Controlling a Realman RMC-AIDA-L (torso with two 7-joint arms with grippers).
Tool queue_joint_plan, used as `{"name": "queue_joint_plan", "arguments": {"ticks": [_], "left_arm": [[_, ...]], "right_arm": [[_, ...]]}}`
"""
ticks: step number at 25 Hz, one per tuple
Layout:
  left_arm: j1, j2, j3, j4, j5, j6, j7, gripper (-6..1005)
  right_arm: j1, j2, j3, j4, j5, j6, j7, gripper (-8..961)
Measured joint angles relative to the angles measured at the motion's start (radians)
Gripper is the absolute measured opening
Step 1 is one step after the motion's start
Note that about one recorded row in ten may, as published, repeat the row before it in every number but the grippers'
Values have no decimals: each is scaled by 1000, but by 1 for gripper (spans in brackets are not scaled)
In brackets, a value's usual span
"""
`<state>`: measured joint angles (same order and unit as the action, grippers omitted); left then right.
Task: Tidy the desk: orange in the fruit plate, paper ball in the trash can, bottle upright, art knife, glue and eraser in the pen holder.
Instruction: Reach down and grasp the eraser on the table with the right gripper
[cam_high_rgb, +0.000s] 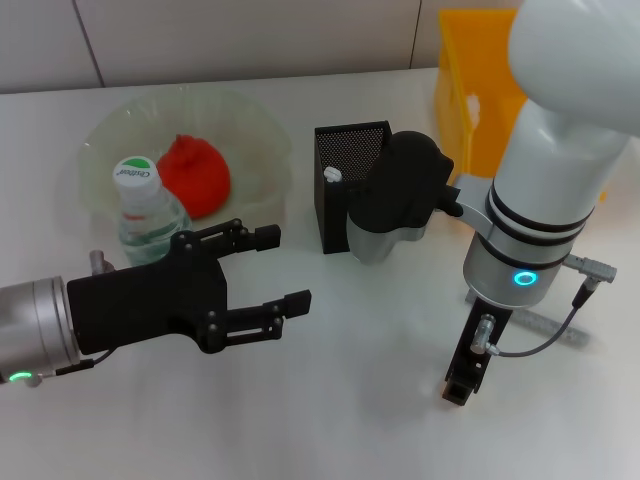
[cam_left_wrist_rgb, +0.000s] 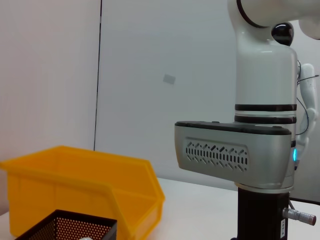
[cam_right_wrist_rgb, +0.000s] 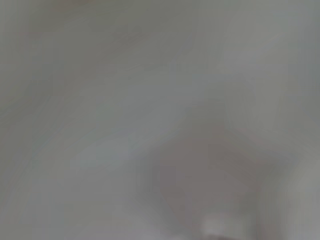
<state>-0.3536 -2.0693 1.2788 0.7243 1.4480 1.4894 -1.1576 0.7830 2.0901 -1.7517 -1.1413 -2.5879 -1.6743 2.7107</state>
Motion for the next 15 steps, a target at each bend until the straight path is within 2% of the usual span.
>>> {"name": "queue_joint_plan", "arguments": {"ticks": [10,13,15], "left_arm": [[-2,0,-2,-10,0,4,2,789],[-1,0,-3,-10,0,5,2,789],[0,0,-3,-10,0,6,2,789]], "right_arm": [[-4,1,8,-17,-2,0,4,399],[-13,-4,16,-67,-12,0,18,398],[-18,-5,21,-84,-16,0,21,365]]}}
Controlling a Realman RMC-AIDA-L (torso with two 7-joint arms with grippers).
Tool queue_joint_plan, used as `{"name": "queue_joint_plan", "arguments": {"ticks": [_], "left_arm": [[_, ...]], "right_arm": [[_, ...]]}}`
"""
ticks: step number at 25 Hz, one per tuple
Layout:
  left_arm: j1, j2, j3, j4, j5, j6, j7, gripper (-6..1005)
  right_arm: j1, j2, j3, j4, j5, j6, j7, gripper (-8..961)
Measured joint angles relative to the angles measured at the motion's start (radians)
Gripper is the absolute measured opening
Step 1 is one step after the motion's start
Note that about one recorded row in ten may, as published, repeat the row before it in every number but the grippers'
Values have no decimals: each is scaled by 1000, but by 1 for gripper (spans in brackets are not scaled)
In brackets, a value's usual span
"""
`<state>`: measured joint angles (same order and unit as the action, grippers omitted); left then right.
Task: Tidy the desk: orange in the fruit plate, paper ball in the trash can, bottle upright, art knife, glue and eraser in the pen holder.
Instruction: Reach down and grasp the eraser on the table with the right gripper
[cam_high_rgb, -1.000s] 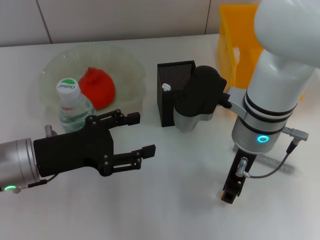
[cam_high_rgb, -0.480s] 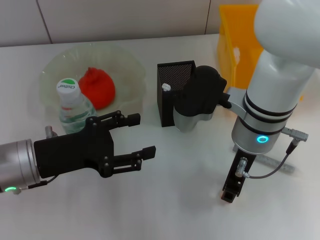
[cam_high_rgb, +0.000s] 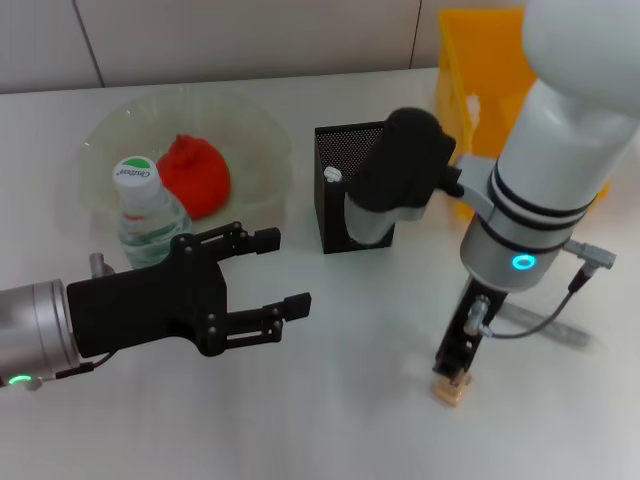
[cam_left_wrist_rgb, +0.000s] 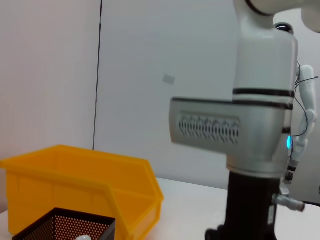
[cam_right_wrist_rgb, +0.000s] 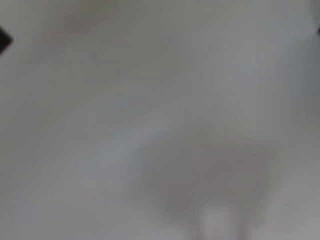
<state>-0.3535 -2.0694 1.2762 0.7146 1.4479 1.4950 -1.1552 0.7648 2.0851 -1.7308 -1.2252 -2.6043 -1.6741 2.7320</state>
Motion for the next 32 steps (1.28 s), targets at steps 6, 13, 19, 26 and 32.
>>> {"name": "queue_joint_plan", "arguments": {"ticks": [6,13,19,26,32], "left_arm": [[3,0,0,0,0,1,0,789],[0,0,1,0,0,2,0,789],[1,1,3,0,0,2,0,789],[1,2,3,0,-1,2,0,789],[0,2,3,0,-1,2,0,789]], "right_arm": [[-32,-2,68,-92,-20,-2,-2,271],[-34,-2,54,-88,-18,-19,-7,183],[-29,0,32,-87,-15,-54,-7,245],[-35,2,27,-87,2,-62,-8,413],[-40,4,21,-81,4,-60,-17,471]]}}
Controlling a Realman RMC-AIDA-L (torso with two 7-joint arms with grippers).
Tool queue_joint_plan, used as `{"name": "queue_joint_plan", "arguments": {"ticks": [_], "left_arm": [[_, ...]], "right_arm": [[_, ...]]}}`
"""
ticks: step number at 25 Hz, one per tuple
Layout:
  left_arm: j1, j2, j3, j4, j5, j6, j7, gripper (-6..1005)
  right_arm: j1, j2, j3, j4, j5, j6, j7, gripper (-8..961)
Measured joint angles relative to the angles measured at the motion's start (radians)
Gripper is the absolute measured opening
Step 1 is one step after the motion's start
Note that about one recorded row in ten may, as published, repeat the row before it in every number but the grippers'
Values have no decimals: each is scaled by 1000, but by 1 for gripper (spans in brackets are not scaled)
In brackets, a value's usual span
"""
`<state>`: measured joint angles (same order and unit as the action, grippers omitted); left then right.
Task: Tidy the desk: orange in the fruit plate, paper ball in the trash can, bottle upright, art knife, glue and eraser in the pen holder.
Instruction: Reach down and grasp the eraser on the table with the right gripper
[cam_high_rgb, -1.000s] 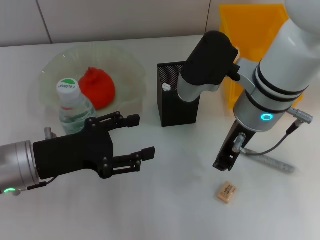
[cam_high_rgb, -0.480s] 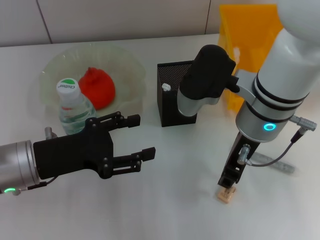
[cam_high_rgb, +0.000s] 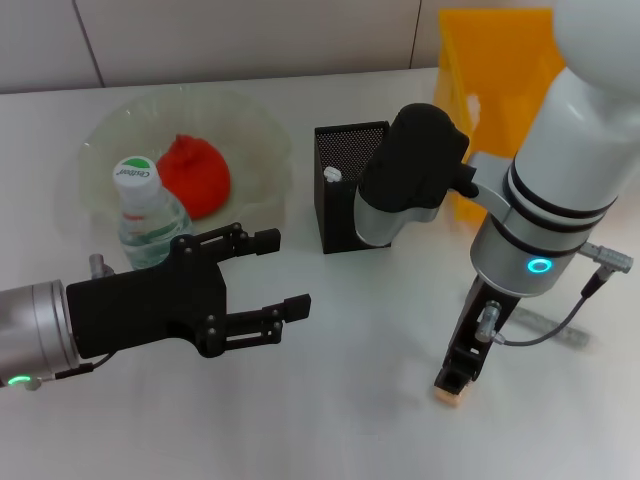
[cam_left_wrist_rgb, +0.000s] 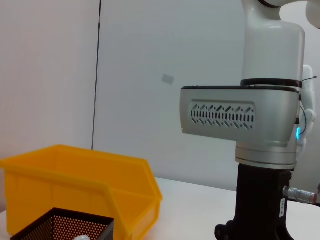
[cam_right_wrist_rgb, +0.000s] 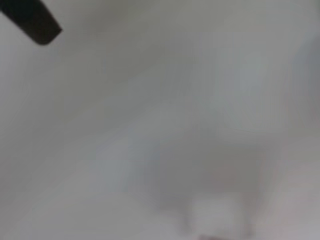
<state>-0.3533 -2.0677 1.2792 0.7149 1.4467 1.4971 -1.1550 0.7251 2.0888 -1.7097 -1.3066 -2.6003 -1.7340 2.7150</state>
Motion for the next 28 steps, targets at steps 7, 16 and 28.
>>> {"name": "queue_joint_plan", "arguments": {"ticks": [7,16,28], "left_arm": [[-1,-1,2,0,-1,-2,0,789],[-1,-2,4,0,-2,-3,0,789],[-2,-2,6,0,-2,-4,0,789]], "right_arm": [[-1,1,-7,33,7,5,-9,472],[-2,0,-6,34,13,7,-4,506],[5,-1,-7,83,9,20,0,632]]}}
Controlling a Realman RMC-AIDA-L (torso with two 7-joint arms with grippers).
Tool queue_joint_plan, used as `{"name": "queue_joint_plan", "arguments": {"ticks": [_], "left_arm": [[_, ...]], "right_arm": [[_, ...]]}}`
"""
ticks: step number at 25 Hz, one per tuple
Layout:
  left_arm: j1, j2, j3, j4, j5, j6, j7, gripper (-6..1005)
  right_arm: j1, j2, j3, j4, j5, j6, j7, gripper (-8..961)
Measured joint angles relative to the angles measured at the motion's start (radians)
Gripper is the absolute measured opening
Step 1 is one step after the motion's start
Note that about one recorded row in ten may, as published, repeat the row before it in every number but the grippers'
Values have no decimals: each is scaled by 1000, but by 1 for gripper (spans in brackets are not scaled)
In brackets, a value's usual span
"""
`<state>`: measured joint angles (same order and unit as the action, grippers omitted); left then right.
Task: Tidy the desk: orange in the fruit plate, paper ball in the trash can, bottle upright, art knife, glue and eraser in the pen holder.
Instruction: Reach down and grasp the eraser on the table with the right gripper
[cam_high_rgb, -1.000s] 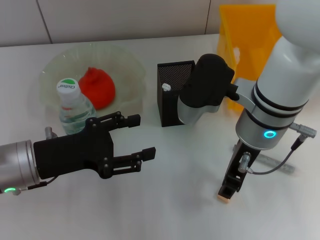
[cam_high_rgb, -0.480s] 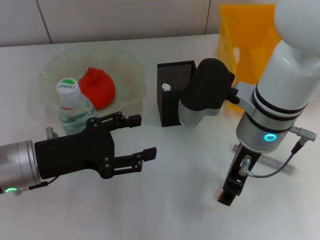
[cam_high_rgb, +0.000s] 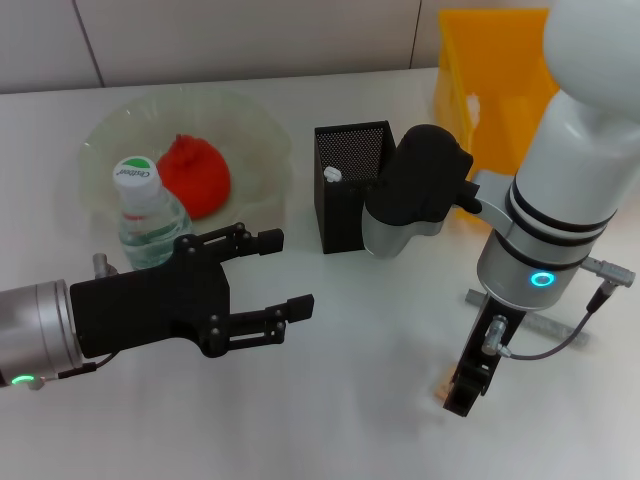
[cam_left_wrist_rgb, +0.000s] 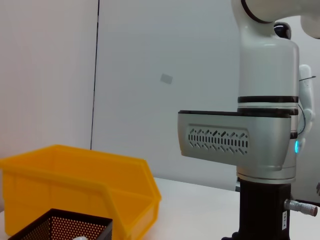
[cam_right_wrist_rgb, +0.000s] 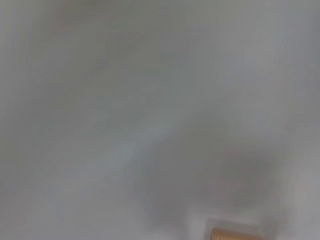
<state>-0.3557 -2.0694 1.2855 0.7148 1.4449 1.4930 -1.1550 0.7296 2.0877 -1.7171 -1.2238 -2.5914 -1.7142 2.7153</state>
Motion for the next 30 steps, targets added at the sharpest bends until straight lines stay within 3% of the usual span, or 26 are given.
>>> {"name": "queue_joint_plan", "arguments": {"ticks": [30], "left_arm": [[3,0,0,0,1,-2,3,789]], "right_arm": [[31,2,-61,32,-6,38,26,575]]}}
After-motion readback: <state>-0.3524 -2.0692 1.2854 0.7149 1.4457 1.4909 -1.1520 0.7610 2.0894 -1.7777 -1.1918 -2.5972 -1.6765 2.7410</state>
